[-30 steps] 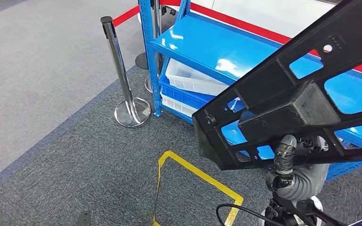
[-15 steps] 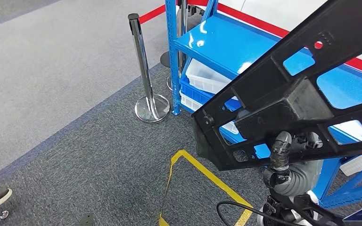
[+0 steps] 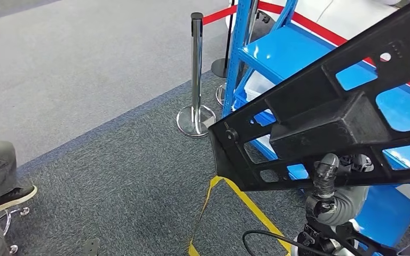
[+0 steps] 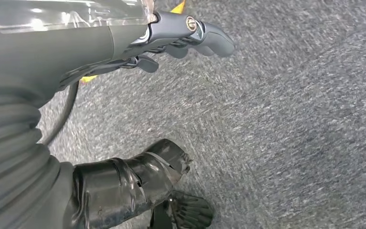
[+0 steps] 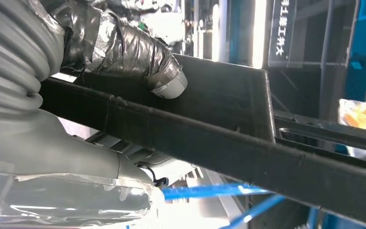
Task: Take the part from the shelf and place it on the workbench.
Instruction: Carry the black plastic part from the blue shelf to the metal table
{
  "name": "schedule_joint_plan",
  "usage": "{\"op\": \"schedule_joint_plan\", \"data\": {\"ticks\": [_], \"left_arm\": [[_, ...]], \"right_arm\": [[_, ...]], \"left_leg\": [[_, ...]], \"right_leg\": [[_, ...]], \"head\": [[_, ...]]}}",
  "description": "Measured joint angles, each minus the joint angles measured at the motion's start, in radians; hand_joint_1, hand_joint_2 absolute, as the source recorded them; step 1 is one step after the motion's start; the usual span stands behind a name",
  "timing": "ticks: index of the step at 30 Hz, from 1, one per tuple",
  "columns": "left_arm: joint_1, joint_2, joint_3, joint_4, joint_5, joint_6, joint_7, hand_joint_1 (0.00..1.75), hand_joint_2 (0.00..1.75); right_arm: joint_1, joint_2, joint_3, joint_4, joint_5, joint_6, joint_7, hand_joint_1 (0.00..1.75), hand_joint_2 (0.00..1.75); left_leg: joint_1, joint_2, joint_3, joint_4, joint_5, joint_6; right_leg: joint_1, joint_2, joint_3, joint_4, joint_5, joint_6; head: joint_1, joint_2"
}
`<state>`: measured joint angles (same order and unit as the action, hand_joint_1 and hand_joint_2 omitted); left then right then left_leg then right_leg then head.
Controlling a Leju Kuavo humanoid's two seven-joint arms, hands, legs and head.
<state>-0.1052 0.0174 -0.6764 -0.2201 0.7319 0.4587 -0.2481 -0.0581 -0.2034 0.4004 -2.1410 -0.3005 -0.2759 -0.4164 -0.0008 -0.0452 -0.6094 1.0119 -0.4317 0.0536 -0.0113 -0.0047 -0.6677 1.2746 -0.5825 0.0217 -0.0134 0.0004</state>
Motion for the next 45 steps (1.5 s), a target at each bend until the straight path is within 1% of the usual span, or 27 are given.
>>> {"op": "schedule_joint_plan", "data": {"ticks": [1,3,5,7,8,10,12,14,15,16,18,20,22,24,26,28,29,30,32,34,36,38,40,42,43,44,45], "left_arm": [[0.000,0.000,0.000,0.000,-0.003,-0.001,0.002,0.00,1.75],[0.000,0.000,0.000,0.000,-0.009,0.000,0.018,0.00,1.75],[-0.001,0.000,0.000,0.000,-0.015,0.000,0.041,0.00,1.75],[0.000,0.002,0.000,0.001,-0.023,-0.002,0.063,0.00,1.75],[0.002,0.004,0.000,0.001,-0.027,-0.004,0.073,0.00,1.75],[0.004,0.007,-0.001,0.002,-0.037,-0.009,0.087,0.00,1.75],[0.003,0.006,-0.001,0.002,-0.046,-0.014,0.092,0.00,1.75],[0.003,0.006,-0.002,0.002,-0.053,-0.018,0.091,0.00,1.75],[0.003,0.007,-0.003,0.002,-0.057,-0.019,0.088,0.00,1.75],[0.004,0.007,-0.004,0.002,-0.061,-0.020,0.085,0.00,1.75],[0.004,0.008,-0.006,0.002,-0.071,-0.023,0.079,0.00,1.75],[0.001,0.008,-0.010,0.002,-0.086,-0.031,0.073,0.00,1.75],[0.000,0.008,-0.024,0.002,-0.111,-0.042,0.072,0.00,1.75],[0.001,0.008,-0.044,0.002,-0.141,-0.053,0.089,0.00,1.75],[-0.001,0.008,-0.064,0.002,-0.169,-0.060,0.115,0.00,1.75],[-0.006,0.008,-0.080,0.002,-0.182,-0.062,0.133,0.00,1.75],[-0.007,0.008,-0.086,0.002,-0.184,-0.063,0.138,0.00,1.75],[-0.008,0.008,-0.092,0.002,-0.186,-0.063,0.140,0.00,1.75],[-0.008,0.008,-0.104,0.002,-0.186,-0.063,0.142,0.00,1.75],[-0.011,0.008,-0.114,0.002,-0.185,-0.062,0.142,0.00,1.75],[-0.018,0.009,-0.123,0.002,-0.189,-0.062,0.144,0.00,1.75],[-0.026,0.011,-0.128,0.002,-0.194,-0.062,0.146,0.00,1.75],[-0.038,0.011,-0.132,0.001,-0.202,-0.065,0.153,0.00,1.75],[-0.056,0.007,-0.142,0.001,-0.219,-0.075,0.174,0.00,1.75],[-0.065,0.004,-0.150,0.001,-0.229,-0.082,0.188,0.00,1.75],[-0.073,0.000,-0.157,0.001,-0.239,-0.090,0.201,0.00,1.75],[-0.079,-0.003,-0.163,0.000,-0.247,-0.095,0.211,0.00,1.75]], "right_arm": [[0.002,0.000,-0.001,0.001,-0.001,0.000,-0.002,1.75,1.75],[0.005,0.000,-0.002,0.002,-0.002,0.001,-0.004,1.75,1.75],[0.013,0.000,-0.006,0.003,-0.004,0.001,-0.005,1.75,1.75],[0.023,0.001,-0.013,0.002,-0.005,0.001,-0.007,1.75,1.75],[0.026,0.001,-0.018,0.001,-0.005,0.000,-0.007,1.75,1.75],[0.031,0.001,-0.024,-0.006,-0.001,-0.007,-0.006,1.75,1.75],[0.040,0.001,-0.026,-0.016,0.012,-0.019,0.003,1.75,1.75],[0.052,0.001,-0.026,-0.022,0.033,-0.036,0.020,1.75,1.75],[0.058,0.001,-0.026,-0.026,0.044,-0.045,0.030,1.75,1.75],[0.063,0.001,-0.026,-0.031,0.055,-0.055,0.040,1.75,1.75],[0.071,0.001,-0.026,-0.044,0.073,-0.073,0.056,1.75,1.75],[0.082,0.001,-0.027,-0.061,0.092,-0.097,0.070,1.75,1.75],[0.098,0.001,-0.027,-0.078,0.113,-0.131,0.079,1.75,1.75],[0.112,0.000,-0.027,-0.096,0.144,-0.171,0.090,1.75,1.75],[0.124,-0.002,-0.027,-0.113,0.181,-0.205,0.105,1.75,1.75],[0.136,-0.003,-0.027,-0.123,0.206,-0.223,0.116,1.75,1.75],[0.141,-0.003,-0.027,-0.125,0.210,-0.227,0.120,1.75,1.75],[0.145,-0.004,-0.027,-0.128,0.212,-0.229,0.123,1.75,1.75],[0.148,-0.004,-0.027,-0.135,0.215,-0.230,0.126,1.75,1.75],[0.150,-0.005,-0.027,-0.143,0.224,-0.235,0.132,1.75,1.75],[0.152,-0.005,-0.027,-0.150,0.239,-0.248,0.143,1.75,1.75],[0.153,-0.007,-0.027,-0.159,0.251,-0.265,0.154,1.75,1.75],[0.154,-0.009,-0.027,-0.170,0.262,-0.280,0.163,1.75,1.75],[0.155,-0.009,-0.027,-0.183,0.279,-0.292,0.173,1.75,1.75],[0.155,-0.009,-0.026,-0.188,0.290,-0.297,0.178,1.75,1.75],[0.156,-0.009,-0.025,-0.192,0.302,-0.303,0.184,1.75,1.75],[0.156,-0.009,-0.023,-0.193,0.312,-0.308,0.189,1.75,1.75]], "left_leg": [[0.000,-0.013,0.000,0.004,-0.001,-0.002],[0.001,-0.036,-0.005,0.015,-0.005,-0.008],[0.003,-0.055,-0.017,0.022,-0.003,-0.018],[0.006,-0.073,-0.025,0.021,0.003,-0.031],[0.005,-0.065,-0.028,0.025,0.001,-0.036],[0.004,-0.016,-0.053,0.077,-0.033,-0.046],[0.007,0.030,-0.109,0.196,-0.094,-0.055],[0.010,0.039,-0.148,0.282,-0.120,-0.059],[0.011,0.040,-0.144,0.277,-0.108,-0.059],[0.011,0.043,-0.120,0.234,-0.081,-0.057],[0.005,0.071,-0.044,0.101,-0.031,-0.048],[-0.004,0.092,-0.005,0.025,-0.016,-0.036],[-0.008,0.078,-0.006,0.016,-0.016,-0.024],[-0.003,0.059,0.001,0.004,-0.010,-0.013],[0.001,0.044,0.008,-0.006,-0.004,-0.003],[0.000,0.027,0.007,-0.007,-0.003,0.003],[-0.001,0.016,0.006,-0.005,-0.003,0.004],[-0.001,0.004,0.006,-0.003,-0.004,0.004],[-0.001,-0.022,0.006,0.004,-0.006,0.001],[-0.003,-0.045,0.001,0.016,-0.010,-0.006],[-0.002,-0.064,-0.009,0.022,-0.009,-0.016],[0.002,-0.078,-0.018,0.023,-0.005,-0.028],[0.001,-0.051,-0.035,0.056,-0.027,-0.039],[0.002,0.004,-0.085,0.161,-0.084,-0.047],[0.004,0.021,-0.116,0.224,-0.111,-0.051],[0.007,0.031,-0.139,0.272,-0.125,-0.053],[0.008,0.036,-0.146,0.289,-0.123,-0.054]], "right_leg": [[-0.001,0.007,0.022,-0.049,0.036,-0.002],[-0.005,0.048,0.076,-0.171,0.090,-0.008],[-0.006,0.079,0.097,-0.227,0.100,-0.012],[-0.004,0.067,0.099,-0.233,0.102,-0.017],[-0.005,0.057,0.102,-0.237,0.105,-0.022],[-0.009,0.033,0.109,-0.246,0.110,-0.033],[-0.006,0.009,0.110,-0.247,0.110,-0.039],[-0.004,-0.017,0.109,-0.245,0.108,-0.040],[-0.004,-0.029,0.109,-0.245,0.107,-0.039],[-0.004,-0.040,0.111,-0.244,0.106,-0.038],[-0.002,-0.059,0.114,-0.244,0.102,-0.032],[0.002,-0.075,0.116,-0.244,0.098,-0.023],[0.004,-0.091,0.121,-0.248,0.097,-0.012],[0.001,-0.078,0.121,-0.235,0.082,-0.002],[-0.002,-0.033,0.086,-0.153,0.031,0.002],[-0.001,-0.004,0.021,-0.023,-0.026,0.004],[-0.001,0.000,-0.001,0.017,-0.033,0.005],[-0.001,0.003,-0.008,0.023,-0.021,0.006],[-0.003,0.015,0.033,-0.072,0.048,0.003],[-0.006,0.049,0.085,-0.189,0.095,-0.001],[-0.006,0.064,0.100,-0.231,0.097,-0.007],[-0.006,0.046,0.103,-0.237,0.102,-0.016],[-0.008,0.025,0.110,-0.247,0.109,-0.028],[-0.007,0.001,0.113,-0.251,0.112,-0.035],[-0.006,-0.011,0.112,-0.250,0.111,-0.037],[-0.005,-0.023,0.111,-0.249,0.110,-0.037],[-0.004,-0.035,0.111,-0.248,0.109,-0.037]], "head": [[0.000,0.000],[0.000,0.000],[-0.001,0.000],[-0.001,0.000],[-0.001,0.000],[-0.009,0.000],[-0.017,0.000],[-0.017,0.000],[-0.017,0.000],[-0.017,0.000],[-0.017,0.000],[-0.016,0.000],[-0.016,0.000],[-0.014,0.000],[-0.010,0.000],[-0.007,0.000],[-0.007,0.000],[-0.007,0.000],[-0.007,0.000],[-0.007,0.000],[-0.008,0.000],[-0.007,0.000],[-0.011,0.000],[-0.018,0.000],[-0.020,0.000],[-0.020,0.000],[-0.020,0.000]]}}
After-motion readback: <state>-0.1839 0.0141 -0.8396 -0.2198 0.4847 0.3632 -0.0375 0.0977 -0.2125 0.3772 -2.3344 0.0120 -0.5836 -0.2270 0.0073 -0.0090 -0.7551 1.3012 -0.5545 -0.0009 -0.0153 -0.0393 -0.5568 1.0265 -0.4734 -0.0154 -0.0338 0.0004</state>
